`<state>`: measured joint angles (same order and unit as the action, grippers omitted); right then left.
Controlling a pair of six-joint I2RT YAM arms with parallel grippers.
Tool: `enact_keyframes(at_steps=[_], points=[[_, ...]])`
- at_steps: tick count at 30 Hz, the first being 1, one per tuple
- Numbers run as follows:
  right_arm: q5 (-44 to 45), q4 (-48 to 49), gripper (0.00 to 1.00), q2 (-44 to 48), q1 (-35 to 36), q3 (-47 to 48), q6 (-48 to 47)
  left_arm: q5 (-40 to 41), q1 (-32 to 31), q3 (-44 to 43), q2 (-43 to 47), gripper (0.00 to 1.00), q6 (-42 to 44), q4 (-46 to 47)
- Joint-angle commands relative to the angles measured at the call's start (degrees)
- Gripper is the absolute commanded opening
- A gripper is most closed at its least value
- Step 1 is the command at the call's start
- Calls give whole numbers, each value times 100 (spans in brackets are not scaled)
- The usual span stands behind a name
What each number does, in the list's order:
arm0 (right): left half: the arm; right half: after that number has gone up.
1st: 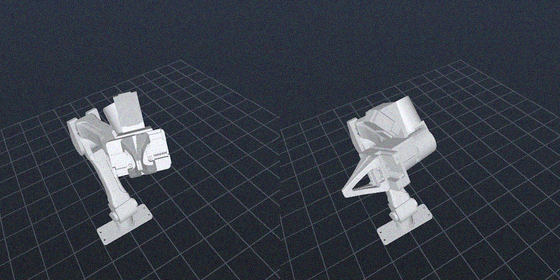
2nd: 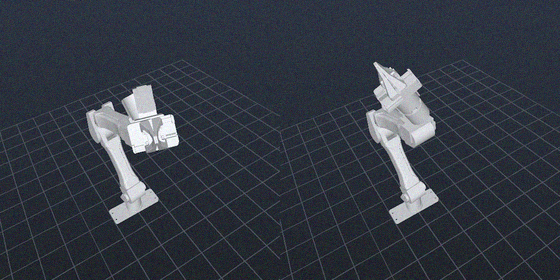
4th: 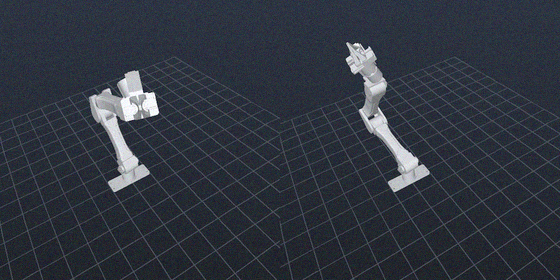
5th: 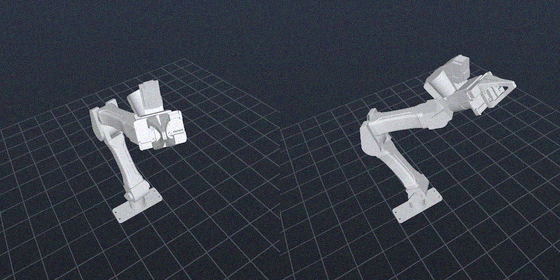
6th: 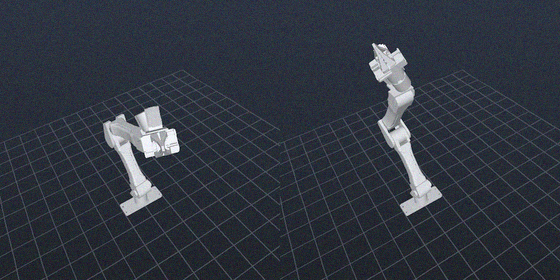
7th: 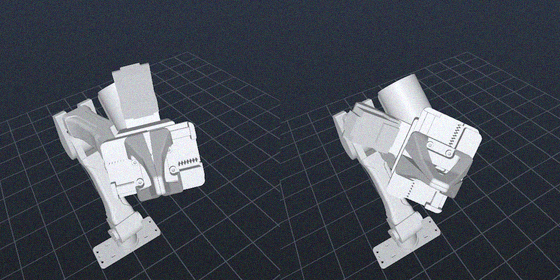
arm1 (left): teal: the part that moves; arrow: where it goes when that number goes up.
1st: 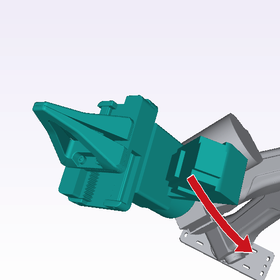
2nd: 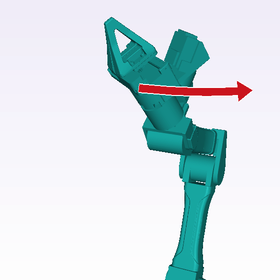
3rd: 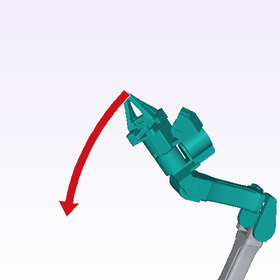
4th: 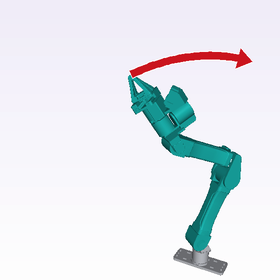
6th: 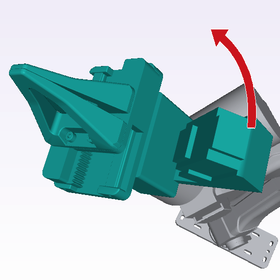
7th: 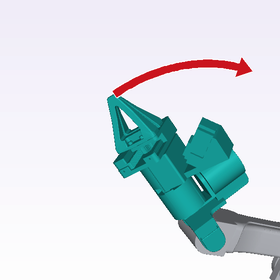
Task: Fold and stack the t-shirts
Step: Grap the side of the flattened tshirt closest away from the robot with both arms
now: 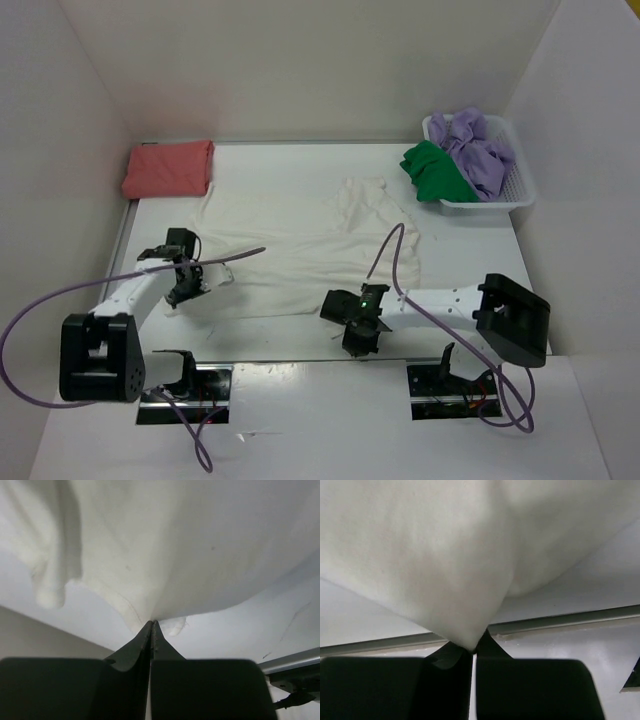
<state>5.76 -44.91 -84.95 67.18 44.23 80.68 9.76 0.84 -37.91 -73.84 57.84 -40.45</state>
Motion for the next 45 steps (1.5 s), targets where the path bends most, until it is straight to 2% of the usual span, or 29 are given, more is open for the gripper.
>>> enact_keyframes(at_steps=[1,5,8,12,17,22,26,27,28,29,31,32,35,38,42,44,45], points=[[601,-403,0,652,-38,-72,500,8,-14,-199,668,0,-80,-533],[751,-1484,0,1548,102,313,738,61,-14,-199,1546,0,112,-1069],[761,-2241,0,1945,278,621,808,61,-14,-199,1802,0,113,-1404],[575,-2969,0,1885,471,1113,406,112,-66,-551,2197,0,-1,-1922],[119,-2971,0,2428,647,1316,456,351,-67,-541,2252,0,332,-2149],[355,-2971,0,2887,534,1641,624,272,-128,-673,2304,0,500,-1977],[339,-2971,0,2432,-396,1914,-708,-79,-181,-946,1962,1,500,-1906],[338,-2971,0,2143,-651,1975,-860,-79,-233,-894,1892,31,622,-1906],[338,-2919,0,2018,-653,1976,-966,-166,-234,-615,1830,49,1006,-1853],[338,-2858,0,1921,-705,1976,-1037,-307,-303,-456,1882,63,1262,-1775],[338,-2717,0,1710,-758,1976,-1239,-378,-365,-122,1996,78,1710,-1241],[390,-2717,0,1657,-924,1976,-1405,-378,-444,184,2049,80,2226,-1142],[452,-2603,0,1604,-1197,1976,-1634,-326,-497,433,2049,81,3080,-1088],[391,-2357,0,1753,-1593,1863,-1898,-509,-497,592,2102,85,3688,-1088],[180,-2085,0,1912,-1918,1546,-2013,-800,-997,916,1848,94,3796,-1035],[180,-2084,0,1973,-1972,1475,-2013,-1028,-998,969,1672,94,3604,-713],[180,-2084,0,2034,-2085,1475,-2074,-889,-1120,1039,1532,94,3533,-536]])
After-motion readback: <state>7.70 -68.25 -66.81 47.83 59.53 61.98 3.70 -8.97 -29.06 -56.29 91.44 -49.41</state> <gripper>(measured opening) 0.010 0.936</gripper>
